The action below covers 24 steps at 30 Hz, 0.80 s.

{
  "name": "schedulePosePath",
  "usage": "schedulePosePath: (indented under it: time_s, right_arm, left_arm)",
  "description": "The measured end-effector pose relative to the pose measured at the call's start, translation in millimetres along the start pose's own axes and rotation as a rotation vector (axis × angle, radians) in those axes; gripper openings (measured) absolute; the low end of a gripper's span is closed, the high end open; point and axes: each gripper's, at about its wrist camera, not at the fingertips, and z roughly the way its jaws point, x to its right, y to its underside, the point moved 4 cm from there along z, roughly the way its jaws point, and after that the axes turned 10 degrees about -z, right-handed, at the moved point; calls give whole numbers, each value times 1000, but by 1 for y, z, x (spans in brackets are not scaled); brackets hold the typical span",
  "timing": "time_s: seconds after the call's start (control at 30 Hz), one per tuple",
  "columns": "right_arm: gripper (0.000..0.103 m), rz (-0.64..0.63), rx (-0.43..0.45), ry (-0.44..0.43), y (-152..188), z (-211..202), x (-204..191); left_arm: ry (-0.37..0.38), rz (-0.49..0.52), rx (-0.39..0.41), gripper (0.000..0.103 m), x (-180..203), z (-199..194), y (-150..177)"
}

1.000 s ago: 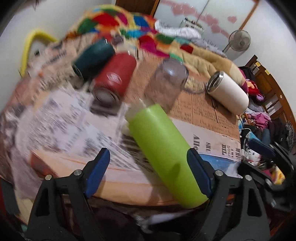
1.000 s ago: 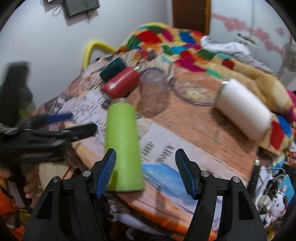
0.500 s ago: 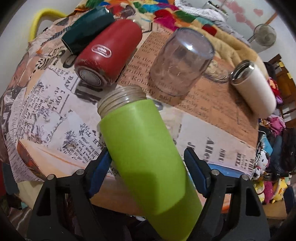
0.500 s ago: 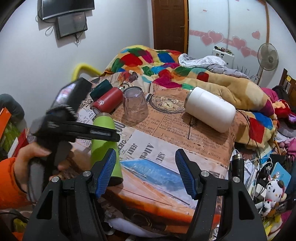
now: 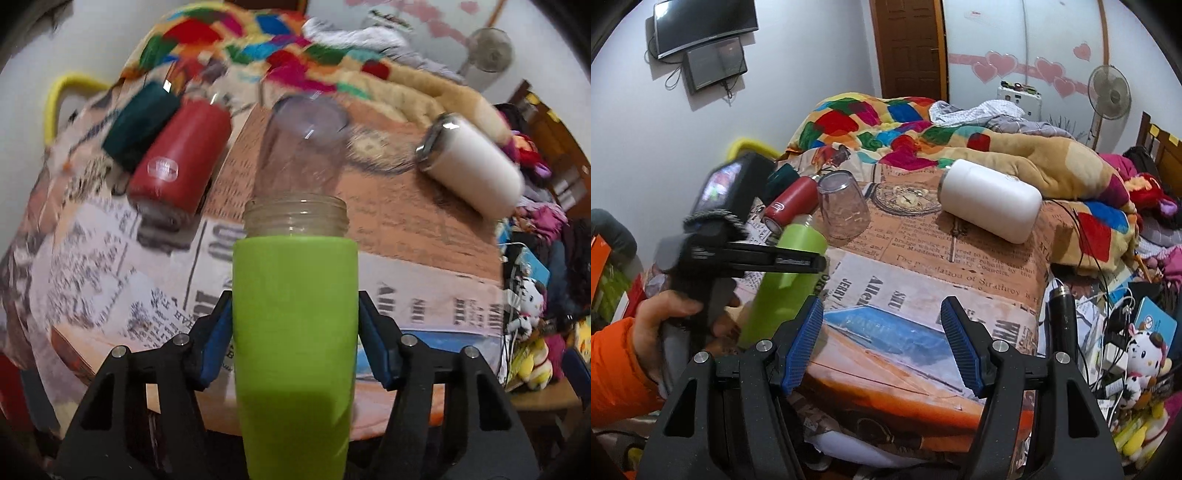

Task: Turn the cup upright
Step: 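Rotate the lime-green cup upright with the left gripper and lower it onto the bed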

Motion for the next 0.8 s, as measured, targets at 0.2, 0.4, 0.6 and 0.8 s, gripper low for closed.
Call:
schedulePosePath:
  time_s: [0.2,0.4,0.6,0.8]
  right_arm:
    - [63,32,5,-5,2,-1,6]
    - [63,38,6,-3,-2,3,8]
    - [63,58,15,1,-6,5,14]
    - [63,84,20,2,-8,7,23]
  left_arm:
    - [38,76,127,63,12,-51,-1]
    - [58,148,221,63,37,-83,-15]
    - [85,210,295,63,68,-100,-39]
    - [81,253,320,63,81,-99,-46]
